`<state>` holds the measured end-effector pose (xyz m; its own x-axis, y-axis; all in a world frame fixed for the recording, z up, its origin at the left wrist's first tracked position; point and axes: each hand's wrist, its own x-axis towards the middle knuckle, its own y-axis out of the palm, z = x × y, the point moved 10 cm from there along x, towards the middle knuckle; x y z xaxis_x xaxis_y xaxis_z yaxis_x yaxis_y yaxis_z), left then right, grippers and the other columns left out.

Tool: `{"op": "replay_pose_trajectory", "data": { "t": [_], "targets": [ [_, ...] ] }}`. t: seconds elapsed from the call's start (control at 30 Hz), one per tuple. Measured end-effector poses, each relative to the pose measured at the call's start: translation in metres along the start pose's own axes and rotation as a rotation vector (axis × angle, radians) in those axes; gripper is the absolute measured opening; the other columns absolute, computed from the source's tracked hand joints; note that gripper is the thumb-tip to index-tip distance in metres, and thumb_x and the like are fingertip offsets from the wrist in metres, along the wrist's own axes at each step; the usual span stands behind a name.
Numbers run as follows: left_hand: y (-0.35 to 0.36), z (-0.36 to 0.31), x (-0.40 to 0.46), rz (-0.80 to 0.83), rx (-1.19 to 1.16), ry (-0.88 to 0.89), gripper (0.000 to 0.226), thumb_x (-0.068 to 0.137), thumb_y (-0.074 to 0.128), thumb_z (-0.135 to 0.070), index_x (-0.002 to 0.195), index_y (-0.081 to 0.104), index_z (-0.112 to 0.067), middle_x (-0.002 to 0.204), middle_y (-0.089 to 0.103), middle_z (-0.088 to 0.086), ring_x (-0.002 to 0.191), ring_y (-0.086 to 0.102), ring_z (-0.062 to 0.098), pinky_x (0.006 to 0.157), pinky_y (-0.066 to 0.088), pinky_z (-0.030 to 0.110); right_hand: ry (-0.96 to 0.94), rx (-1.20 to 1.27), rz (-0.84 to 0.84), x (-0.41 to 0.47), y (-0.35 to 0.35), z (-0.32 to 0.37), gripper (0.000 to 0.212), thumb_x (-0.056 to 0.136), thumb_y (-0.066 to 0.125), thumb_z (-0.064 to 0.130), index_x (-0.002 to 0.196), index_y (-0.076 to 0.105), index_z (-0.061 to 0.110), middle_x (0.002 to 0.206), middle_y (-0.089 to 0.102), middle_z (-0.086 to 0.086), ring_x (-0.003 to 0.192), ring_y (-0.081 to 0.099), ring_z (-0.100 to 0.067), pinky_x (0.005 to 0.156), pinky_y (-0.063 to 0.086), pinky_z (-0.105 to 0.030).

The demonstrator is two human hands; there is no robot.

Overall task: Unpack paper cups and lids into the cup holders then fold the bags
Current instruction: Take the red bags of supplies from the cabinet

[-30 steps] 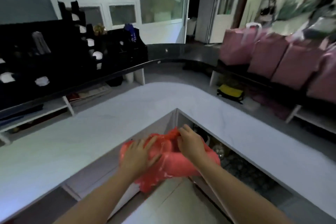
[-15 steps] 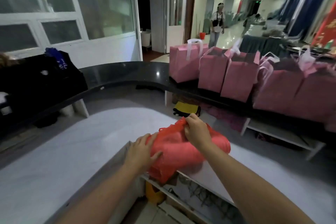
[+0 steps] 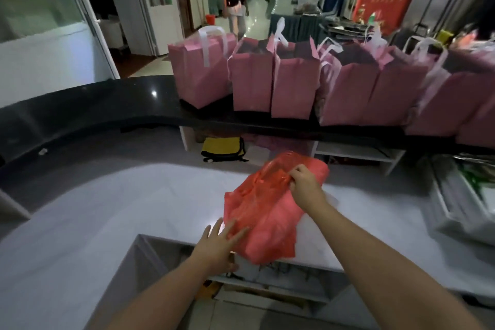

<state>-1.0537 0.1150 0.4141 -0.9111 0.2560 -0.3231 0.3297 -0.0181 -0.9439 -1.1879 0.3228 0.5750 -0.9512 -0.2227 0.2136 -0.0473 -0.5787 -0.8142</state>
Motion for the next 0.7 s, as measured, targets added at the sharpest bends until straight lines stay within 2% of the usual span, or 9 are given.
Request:
{"op": "replay_pose_trajectory", "data": {
  "t": [0.1,0.17,0.27,0.37,0.47,0.53,0.63,0.7],
  "targets": [
    [0.007,-0.014,0.023,-0.020,0.038,0.085,0.083,0.093,0.051,-0.061,0.158,0.001,-0.046,0.170,-0.005,-0.001,0.156,-0.002,0.026,0.124,0.006,0.053,0.122,-0.070,-0.031,-0.013,-0.008,-0.035,0.020,0.091,0.053,-0.006,0.102,0.069,-0.003,0.107,0.060,-0.019,0.096,0.059,-0.035,0.082,0.043,-0.037],
    [0.008,-0.029,0.036,-0.036,0.041,0.147,0.074,0.096,0.044,-0.063,0.158,0.006,-0.045,0.170,-0.003,-0.002,0.156,0.005,0.025,0.123,0.012,0.054,0.191,-0.123,-0.013,-0.028,-0.010,-0.055,0.026,0.092,0.051,-0.004,0.110,0.069,0.000,0.112,0.061,-0.017,0.103,0.059,-0.036,0.085,0.045,-0.038],
    [0.008,-0.055,0.052,-0.021,0.055,0.222,0.074,0.094,0.040,-0.067,0.157,0.008,-0.044,0.170,-0.002,0.000,0.155,0.010,0.027,0.122,0.018,0.053,0.305,-0.159,0.043,-0.053,-0.011,-0.080,0.041,0.093,0.046,0.002,0.129,0.064,0.011,0.129,0.059,-0.010,0.114,0.059,-0.033,0.094,0.051,-0.041],
    [0.001,-0.074,0.059,-0.032,0.011,0.252,0.071,0.095,0.035,-0.070,0.156,0.007,-0.046,0.170,-0.001,0.001,0.155,0.010,0.028,0.123,0.018,0.053,0.367,-0.233,-0.034,-0.071,-0.024,-0.090,0.036,0.090,0.048,0.008,0.120,0.066,0.016,0.122,0.063,-0.006,0.106,0.062,-0.033,0.084,0.053,-0.040],
    [-0.011,-0.081,0.056,-0.062,-0.051,0.266,0.064,0.098,0.034,-0.062,0.155,0.011,-0.045,0.169,0.008,0.000,0.153,0.016,0.027,0.122,0.021,0.051,0.325,-0.390,-0.153,-0.080,-0.037,-0.081,0.028,0.087,0.056,0.011,0.113,0.067,0.011,0.109,0.065,-0.009,0.097,0.058,-0.032,0.081,0.047,-0.040],
    [-0.025,-0.083,0.049,-0.124,-0.086,0.287,0.056,0.099,0.032,-0.054,0.153,0.022,-0.042,0.165,0.023,0.000,0.148,0.028,0.026,0.119,0.030,0.049,0.254,-0.365,-0.170,-0.080,-0.034,-0.069,0.026,0.088,0.057,0.012,0.112,0.068,0.009,0.106,0.065,-0.010,0.098,0.057,-0.032,0.083,0.047,-0.041],
    [-0.047,-0.081,0.033,-0.271,-0.087,0.312,0.049,0.097,0.039,-0.044,0.141,0.048,-0.026,0.141,0.055,0.002,0.125,0.054,0.025,0.101,0.046,0.040,0.099,-0.280,-0.149,-0.072,-0.020,-0.040,0.017,0.091,0.058,0.013,0.103,0.069,0.009,0.098,0.067,-0.006,0.092,0.060,-0.028,0.081,0.049,-0.041],
    [-0.054,-0.072,0.020,-0.340,-0.065,0.262,0.031,0.096,0.049,-0.034,0.120,0.061,-0.018,0.117,0.064,0.002,0.104,0.061,0.025,0.082,0.045,0.034,0.007,-0.247,-0.110,-0.066,-0.004,-0.018,0.011,0.092,0.059,0.015,0.098,0.067,0.011,0.094,0.066,-0.004,0.086,0.061,-0.025,0.076,0.050,-0.041]
  ]
}}
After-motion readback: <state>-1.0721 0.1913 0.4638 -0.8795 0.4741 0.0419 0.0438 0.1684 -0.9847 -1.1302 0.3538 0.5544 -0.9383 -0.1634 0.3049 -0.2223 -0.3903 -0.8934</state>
